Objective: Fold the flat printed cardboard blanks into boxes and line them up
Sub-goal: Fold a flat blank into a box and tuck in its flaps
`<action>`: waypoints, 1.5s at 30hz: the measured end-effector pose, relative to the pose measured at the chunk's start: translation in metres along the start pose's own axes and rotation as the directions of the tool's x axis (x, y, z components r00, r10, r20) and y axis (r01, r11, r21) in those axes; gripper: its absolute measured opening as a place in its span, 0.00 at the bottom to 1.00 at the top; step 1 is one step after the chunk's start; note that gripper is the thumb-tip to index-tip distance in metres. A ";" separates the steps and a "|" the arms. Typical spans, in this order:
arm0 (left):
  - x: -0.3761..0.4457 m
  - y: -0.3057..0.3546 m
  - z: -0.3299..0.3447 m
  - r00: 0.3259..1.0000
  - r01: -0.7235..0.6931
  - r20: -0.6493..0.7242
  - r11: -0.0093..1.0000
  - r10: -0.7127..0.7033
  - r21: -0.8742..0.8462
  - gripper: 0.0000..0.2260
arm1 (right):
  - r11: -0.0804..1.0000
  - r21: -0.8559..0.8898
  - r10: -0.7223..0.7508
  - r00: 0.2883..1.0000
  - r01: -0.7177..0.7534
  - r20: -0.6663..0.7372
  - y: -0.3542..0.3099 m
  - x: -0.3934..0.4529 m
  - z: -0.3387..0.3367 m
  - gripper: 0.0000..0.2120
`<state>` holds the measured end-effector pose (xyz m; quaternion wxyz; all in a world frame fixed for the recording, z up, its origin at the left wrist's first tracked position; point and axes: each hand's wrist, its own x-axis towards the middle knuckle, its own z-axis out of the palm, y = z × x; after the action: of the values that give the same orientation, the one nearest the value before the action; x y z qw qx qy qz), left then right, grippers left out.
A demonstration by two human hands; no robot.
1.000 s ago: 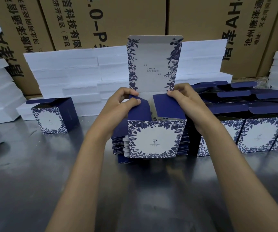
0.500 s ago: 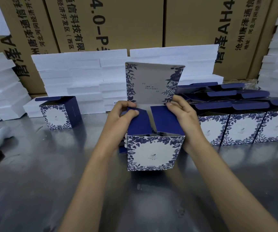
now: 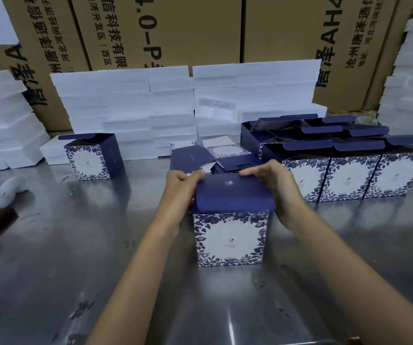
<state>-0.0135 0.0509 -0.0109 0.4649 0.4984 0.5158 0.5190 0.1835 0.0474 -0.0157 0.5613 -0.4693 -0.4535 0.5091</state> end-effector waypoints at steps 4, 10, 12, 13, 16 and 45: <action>0.004 0.003 -0.003 0.995 -0.062 0.080 0.996 0.056 0.063 0.10 | 0.926 -0.361 -0.103 0.994 0.111 0.042 -0.016 0.005 -0.006 0.06; 0.017 0.036 0.021 0.974 -0.165 0.214 0.883 0.075 0.440 0.09 | 0.788 -0.609 -0.045 0.996 0.085 0.081 -0.037 0.026 0.020 0.05; 0.018 0.029 0.030 0.976 -0.168 0.203 0.871 0.081 0.461 0.11 | 0.769 -0.636 -0.031 0.998 0.064 0.062 -0.030 0.026 0.029 0.06; 0.018 0.025 0.032 0.979 -0.168 0.180 0.876 0.095 0.452 0.11 | 0.769 -0.637 -0.050 0.998 0.064 0.039 -0.026 0.026 0.031 0.06; 0.019 0.020 0.033 0.985 -0.157 0.133 0.912 0.114 0.379 0.09 | 0.740 -0.667 -0.113 0.994 0.086 0.003 -0.018 0.028 0.028 0.10; 0.008 0.020 0.022 0.850 -0.440 0.083 0.614 0.521 0.655 0.04 | 0.359 -0.878 -0.476 0.871 0.317 0.120 -0.025 0.007 0.020 0.10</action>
<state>0.0087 0.0596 0.0084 0.0744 0.7168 0.5363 0.4393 0.1677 0.0547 0.0121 0.3785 -0.6024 -0.7026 0.0134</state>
